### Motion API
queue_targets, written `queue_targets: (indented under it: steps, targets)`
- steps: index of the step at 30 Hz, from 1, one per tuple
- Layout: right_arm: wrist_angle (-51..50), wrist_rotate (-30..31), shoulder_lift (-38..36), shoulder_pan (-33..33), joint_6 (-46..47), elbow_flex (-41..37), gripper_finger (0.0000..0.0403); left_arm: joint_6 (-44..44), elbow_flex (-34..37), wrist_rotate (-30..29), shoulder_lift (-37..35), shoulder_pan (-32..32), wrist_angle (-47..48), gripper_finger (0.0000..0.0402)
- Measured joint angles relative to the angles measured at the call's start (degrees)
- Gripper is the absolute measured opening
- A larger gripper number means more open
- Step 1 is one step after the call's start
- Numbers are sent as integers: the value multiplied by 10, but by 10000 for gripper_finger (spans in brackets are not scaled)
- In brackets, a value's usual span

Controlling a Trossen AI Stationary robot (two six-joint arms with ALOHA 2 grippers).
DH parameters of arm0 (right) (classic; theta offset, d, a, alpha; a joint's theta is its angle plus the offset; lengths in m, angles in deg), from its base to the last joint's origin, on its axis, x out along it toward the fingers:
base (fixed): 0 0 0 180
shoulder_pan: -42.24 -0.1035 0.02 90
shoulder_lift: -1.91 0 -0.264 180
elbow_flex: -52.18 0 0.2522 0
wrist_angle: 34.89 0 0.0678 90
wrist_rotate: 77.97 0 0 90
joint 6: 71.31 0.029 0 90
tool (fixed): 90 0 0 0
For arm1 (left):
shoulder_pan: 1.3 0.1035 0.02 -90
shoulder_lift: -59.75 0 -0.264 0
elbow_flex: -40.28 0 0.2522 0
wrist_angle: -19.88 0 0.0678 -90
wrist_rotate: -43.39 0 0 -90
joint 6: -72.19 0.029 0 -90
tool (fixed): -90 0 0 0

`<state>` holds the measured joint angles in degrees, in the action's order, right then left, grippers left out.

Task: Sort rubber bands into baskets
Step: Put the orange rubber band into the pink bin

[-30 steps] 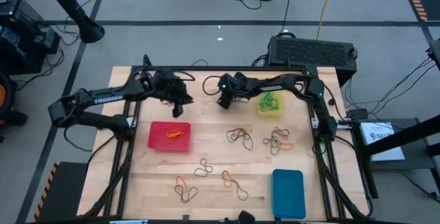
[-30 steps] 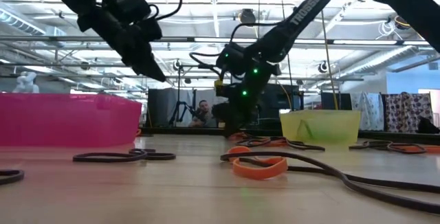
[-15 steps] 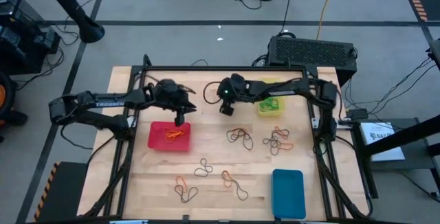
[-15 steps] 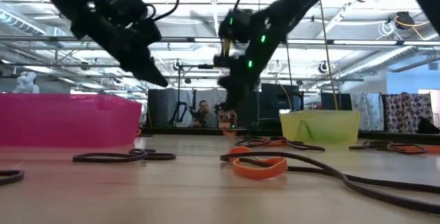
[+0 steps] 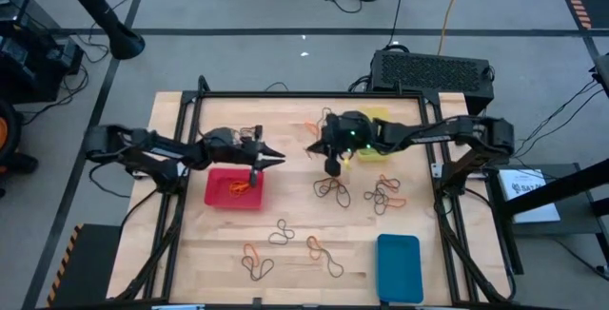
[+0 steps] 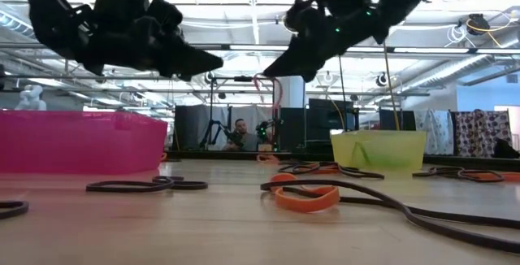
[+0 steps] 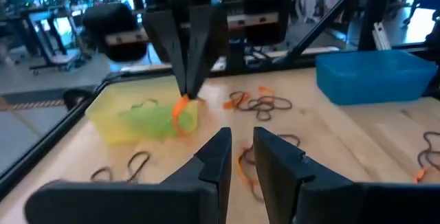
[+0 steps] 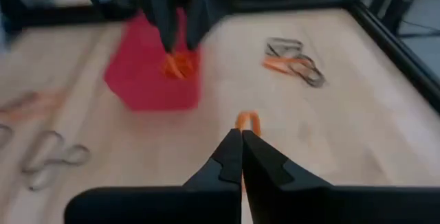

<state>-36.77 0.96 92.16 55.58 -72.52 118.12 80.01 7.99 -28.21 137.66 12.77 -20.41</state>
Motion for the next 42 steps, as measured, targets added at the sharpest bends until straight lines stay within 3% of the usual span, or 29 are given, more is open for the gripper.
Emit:
queue_targets:
  steps: [6,17,29,35,42]
  targets:
    - [47,-13,-3,-10,27,-46,0,19,-42,-5,69,-24,-26,70]
    - [40,-15,-3,-59,30,-52,0,31,-123,-5,189,-39,-24,70]
    - [11,-12,-3,-78,29,-52,0,52,-129,3,192,-48,-21,70]
    - [12,-11,-3,-78,26,-52,0,50,-129,86,192,-49,-20,70]
    - [12,-11,-3,-78,26,-52,0,46,-129,39,192,-49,-20,70]
